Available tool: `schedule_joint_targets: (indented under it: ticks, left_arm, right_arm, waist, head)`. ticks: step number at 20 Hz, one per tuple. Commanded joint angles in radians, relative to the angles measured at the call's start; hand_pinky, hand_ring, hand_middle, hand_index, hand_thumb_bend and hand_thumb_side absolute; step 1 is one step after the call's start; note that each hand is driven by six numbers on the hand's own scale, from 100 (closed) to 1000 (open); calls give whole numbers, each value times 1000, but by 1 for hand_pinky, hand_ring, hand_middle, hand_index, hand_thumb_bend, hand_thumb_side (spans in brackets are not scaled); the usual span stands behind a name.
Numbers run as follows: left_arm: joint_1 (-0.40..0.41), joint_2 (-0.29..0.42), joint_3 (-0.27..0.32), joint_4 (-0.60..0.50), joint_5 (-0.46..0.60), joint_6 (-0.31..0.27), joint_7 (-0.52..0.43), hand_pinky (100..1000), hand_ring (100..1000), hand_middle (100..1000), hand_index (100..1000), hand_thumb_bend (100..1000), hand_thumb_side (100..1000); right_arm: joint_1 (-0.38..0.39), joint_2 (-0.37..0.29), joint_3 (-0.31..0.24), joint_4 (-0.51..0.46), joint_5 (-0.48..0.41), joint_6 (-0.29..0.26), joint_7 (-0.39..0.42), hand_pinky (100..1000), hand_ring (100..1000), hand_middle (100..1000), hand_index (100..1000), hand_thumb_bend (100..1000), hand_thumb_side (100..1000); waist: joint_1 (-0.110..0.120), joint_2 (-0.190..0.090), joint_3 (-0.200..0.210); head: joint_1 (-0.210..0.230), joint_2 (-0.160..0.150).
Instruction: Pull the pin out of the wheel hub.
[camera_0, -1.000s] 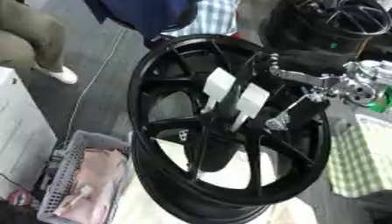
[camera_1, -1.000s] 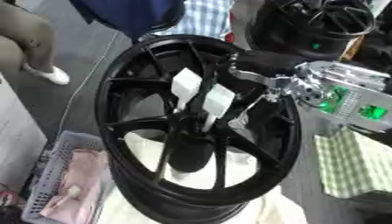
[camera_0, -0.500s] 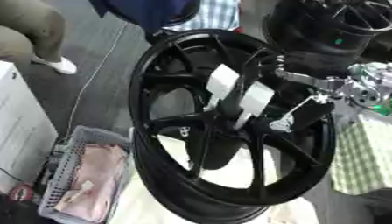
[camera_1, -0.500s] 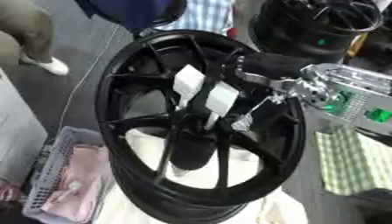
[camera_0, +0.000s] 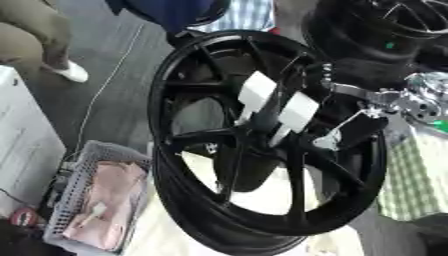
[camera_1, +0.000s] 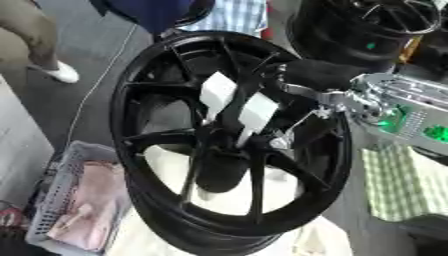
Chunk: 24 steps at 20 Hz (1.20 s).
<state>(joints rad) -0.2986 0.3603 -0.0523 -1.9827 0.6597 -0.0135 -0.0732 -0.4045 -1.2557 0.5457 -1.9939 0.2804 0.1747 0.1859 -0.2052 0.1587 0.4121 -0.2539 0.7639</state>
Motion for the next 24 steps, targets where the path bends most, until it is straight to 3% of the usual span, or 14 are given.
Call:
schedule_joint_targets:
  ticks: [1,8,24]
  left_arm:
    - [-13,2,-4,-17,-4,3,-3,836,704,625,819,139,685]
    - [-14,1,-4,-17,-3,6,-5,836,705,625,819,141,686]
    - [-14,-4,-7,-17,-1,14,-8,840,707,625,819,150,689]
  right_arm:
    - [-9,-43,-21,-6,20,-2,8,916,907,885,849,439,334]
    - [-15,-39,-20,-6,34,-2,13,917,909,887,848,438,323]
    - [-44,-22,-8,-6,36,-4,-10,899,904,798,771,427,162]
  waist:
    - [8,-8,-1]
    - [5,-6,2]
    - [-3,-3,9]
  head:
    - [2,6]
    - [3,6]
    - [5,6]
